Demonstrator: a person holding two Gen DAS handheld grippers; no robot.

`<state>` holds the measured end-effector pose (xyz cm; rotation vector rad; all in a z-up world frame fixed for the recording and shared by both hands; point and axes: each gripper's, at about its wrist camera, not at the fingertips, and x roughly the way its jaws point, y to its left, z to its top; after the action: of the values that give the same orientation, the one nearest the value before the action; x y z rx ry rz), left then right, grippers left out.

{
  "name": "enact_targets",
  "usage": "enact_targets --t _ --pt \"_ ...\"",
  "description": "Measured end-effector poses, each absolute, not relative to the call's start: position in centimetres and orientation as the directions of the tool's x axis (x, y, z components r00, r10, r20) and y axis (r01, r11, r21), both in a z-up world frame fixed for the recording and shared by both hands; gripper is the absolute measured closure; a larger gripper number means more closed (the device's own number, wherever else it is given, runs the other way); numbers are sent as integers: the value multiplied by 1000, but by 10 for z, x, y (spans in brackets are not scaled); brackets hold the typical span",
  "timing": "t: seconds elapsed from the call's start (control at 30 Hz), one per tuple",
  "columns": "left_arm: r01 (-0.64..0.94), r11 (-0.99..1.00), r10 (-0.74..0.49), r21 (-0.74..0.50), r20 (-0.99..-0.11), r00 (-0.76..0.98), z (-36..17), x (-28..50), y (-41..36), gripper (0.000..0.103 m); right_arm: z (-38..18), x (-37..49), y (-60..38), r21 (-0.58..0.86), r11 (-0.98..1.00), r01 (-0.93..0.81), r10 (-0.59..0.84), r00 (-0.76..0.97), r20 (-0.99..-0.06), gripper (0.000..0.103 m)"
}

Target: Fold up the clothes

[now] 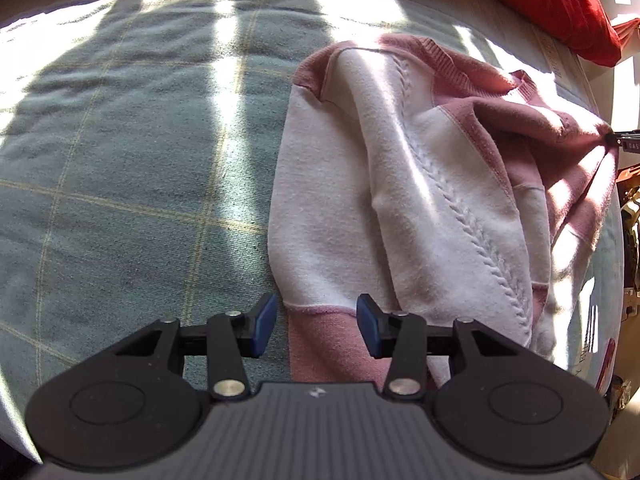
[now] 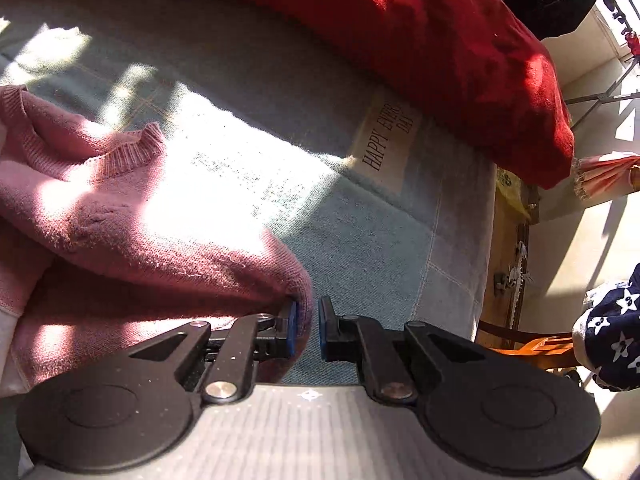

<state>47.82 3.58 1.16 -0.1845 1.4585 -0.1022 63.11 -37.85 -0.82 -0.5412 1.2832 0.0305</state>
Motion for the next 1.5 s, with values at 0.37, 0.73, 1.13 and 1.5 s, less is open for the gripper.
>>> enact_targets --t 0.37,0.73,1.13,1.5 --pt "-130 968 -199 -214 -972 122 -16 483 46 59 40 575 -347 81 966 -245 147 263 -953 56" --pt "-138 974 -163 -179 -979 118 -59 492 29 58 18 506 -271 310 926 -217 339 113 -934 54" --pt "-26 996 -79 -83 -989 124 -38 498 0 94 29 484 -244 380 898 -221 411 112 -905 51" --pt "20 998 49 54 -982 182 23 532 33 96 57 464 -265 405 904 -136 425 189 -885 48"
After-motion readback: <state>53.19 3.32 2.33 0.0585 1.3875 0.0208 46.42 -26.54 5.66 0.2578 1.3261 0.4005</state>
